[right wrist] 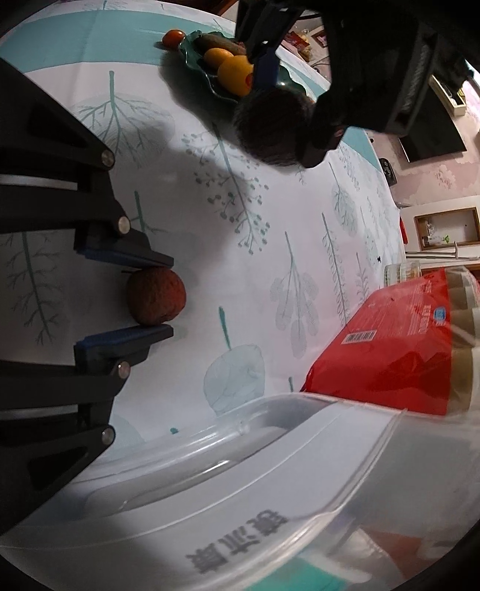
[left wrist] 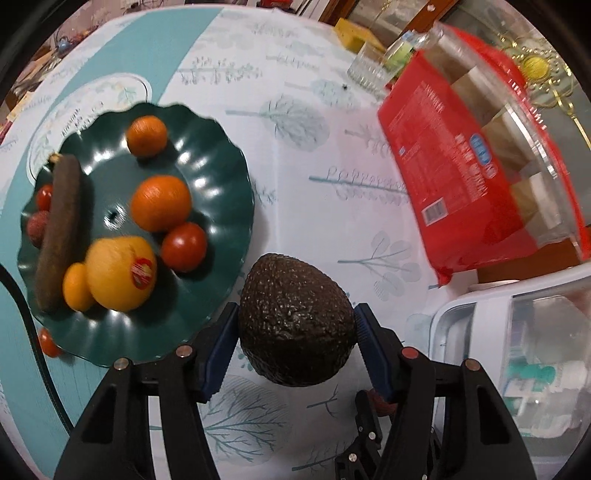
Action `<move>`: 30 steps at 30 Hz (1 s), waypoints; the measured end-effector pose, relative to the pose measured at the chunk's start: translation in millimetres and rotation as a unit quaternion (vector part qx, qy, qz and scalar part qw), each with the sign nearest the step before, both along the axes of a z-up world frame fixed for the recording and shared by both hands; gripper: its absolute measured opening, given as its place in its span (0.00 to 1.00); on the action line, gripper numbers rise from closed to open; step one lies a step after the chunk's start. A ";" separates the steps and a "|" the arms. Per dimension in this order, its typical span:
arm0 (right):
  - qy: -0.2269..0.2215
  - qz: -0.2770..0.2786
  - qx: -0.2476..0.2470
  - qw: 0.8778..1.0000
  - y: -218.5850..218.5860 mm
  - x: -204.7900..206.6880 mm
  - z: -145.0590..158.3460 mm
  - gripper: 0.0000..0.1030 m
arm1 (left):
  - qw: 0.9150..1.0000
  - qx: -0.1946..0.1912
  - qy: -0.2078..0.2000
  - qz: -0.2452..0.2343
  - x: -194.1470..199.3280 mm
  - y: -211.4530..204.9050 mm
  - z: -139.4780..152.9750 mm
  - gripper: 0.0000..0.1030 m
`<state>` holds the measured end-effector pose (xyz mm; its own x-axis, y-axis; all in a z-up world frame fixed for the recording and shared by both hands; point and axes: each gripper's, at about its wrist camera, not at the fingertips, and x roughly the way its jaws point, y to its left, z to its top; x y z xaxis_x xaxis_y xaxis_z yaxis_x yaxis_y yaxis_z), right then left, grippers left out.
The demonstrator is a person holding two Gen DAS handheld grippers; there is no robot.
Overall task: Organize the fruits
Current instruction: 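Carry the avocado and lychee onto the green plate with both grippers and release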
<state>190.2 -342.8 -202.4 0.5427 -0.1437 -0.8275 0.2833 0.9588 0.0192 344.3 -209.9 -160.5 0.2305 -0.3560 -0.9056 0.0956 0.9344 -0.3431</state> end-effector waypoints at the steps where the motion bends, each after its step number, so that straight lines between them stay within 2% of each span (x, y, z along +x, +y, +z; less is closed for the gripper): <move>1: -0.001 0.003 -0.001 1.000 2.5 1.4 1.5 0.29 | 1.000 -0.002 -0.004 0.001 -0.4 4.0 3.8 0.59; 10: -0.020 0.024 -0.009 0.999 26.2 25.2 18.3 0.29 | 0.999 -0.006 -0.028 0.020 8.5 54.7 22.7 0.59; 22: -0.051 0.062 -0.011 0.997 68.2 76.8 36.2 0.29 | 0.998 -0.001 -0.049 0.049 30.3 127.9 23.0 0.59; 30: -0.065 0.111 -0.003 0.992 106.9 99.0 33.9 0.29 | 0.995 -0.025 -0.088 0.037 46.2 156.4 17.9 0.59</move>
<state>289.2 -235.9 -168.5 0.6629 -0.0143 -0.7486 0.0615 0.9975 0.0354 390.4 -53.4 -142.6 0.4114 -0.3754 -0.8305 0.0894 0.9234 -0.3732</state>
